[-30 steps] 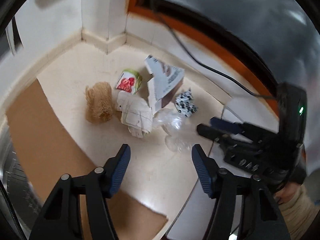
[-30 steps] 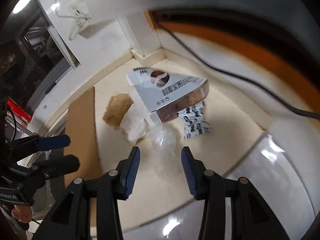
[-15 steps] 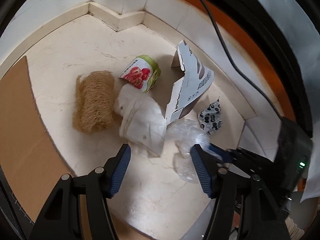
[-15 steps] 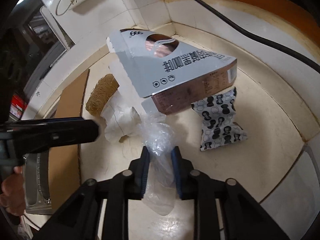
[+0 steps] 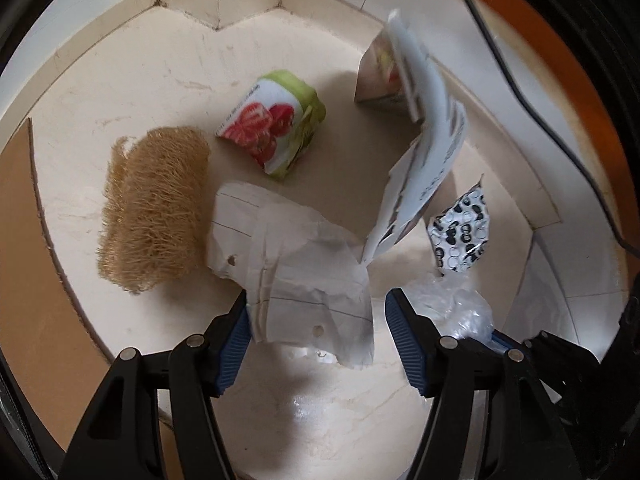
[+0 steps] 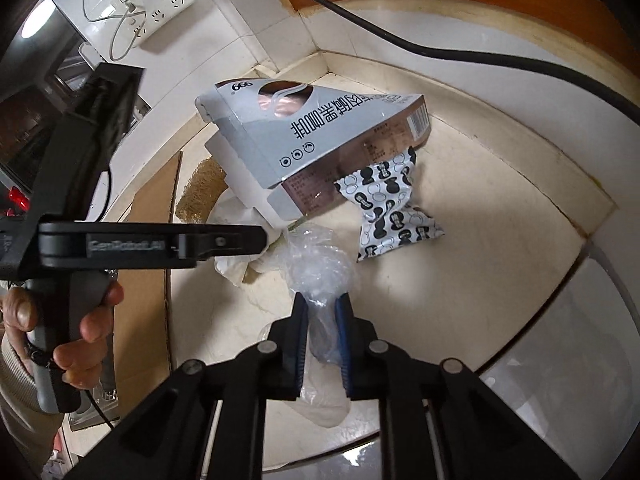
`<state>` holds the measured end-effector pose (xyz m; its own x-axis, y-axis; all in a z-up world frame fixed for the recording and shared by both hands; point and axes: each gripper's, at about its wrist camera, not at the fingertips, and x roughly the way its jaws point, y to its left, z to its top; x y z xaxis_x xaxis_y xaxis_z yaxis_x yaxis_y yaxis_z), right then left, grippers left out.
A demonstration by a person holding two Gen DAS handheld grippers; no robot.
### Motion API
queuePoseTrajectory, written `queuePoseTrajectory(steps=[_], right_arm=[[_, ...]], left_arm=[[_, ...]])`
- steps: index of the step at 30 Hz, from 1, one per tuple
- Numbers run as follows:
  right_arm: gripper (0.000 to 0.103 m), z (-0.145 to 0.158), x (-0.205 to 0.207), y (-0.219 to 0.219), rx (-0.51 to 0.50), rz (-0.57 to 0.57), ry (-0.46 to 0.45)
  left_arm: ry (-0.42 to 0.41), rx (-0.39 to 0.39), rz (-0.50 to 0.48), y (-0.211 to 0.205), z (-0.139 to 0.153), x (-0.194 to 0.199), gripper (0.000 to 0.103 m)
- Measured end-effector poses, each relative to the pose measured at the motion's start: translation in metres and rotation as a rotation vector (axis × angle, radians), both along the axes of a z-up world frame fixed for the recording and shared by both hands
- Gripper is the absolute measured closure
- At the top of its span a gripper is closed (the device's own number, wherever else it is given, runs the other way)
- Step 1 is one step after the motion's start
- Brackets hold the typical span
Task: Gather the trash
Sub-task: 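Grasp the crumpled white paper with the left tool while the right grasps the clear plastic bag, then carry the white paper with the left tool while the right carries the bag down to the bin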
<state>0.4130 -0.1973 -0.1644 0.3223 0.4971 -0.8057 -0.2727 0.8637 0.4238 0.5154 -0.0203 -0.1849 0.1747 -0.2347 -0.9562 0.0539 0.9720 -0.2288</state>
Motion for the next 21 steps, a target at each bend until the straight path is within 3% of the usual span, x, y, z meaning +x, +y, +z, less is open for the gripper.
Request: queuePoseTrajectory(steps=[5,6,7,9,14,21], right_arm=[[0.094,-0.003,0.000,0.001,0.013,-0.008,0.003],[0.094,-0.003,0.000,0.000,0.016,-0.009,0.004],[0.095,-0.003,-0.001,0.000,0.016,-0.010,0.003],[0.095,-0.002,-0.004,0.001,0.012,-0.011,-0.001],[0.096,-0.001,-0.010,0.003,0.015,-0.019,-0.001],[0.097,0.015,-0.029,0.002,0.031,-0.040,-0.017]], left_arm=[[-0.010,0.007,0.020,-0.003,-0.008,0.003,0.039],[-0.018,0.005,0.030,-0.003,-0.008,0.003,0.044],[-0.024,0.005,0.036,-0.004,-0.008,0.003,0.056],[-0.034,-0.009,0.054,-0.002,-0.007,0.001,0.058],[-0.048,0.018,0.064,0.000,-0.001,-0.014,0.060],[-0.087,-0.023,0.043,0.002,0.028,-0.056,0.060]])
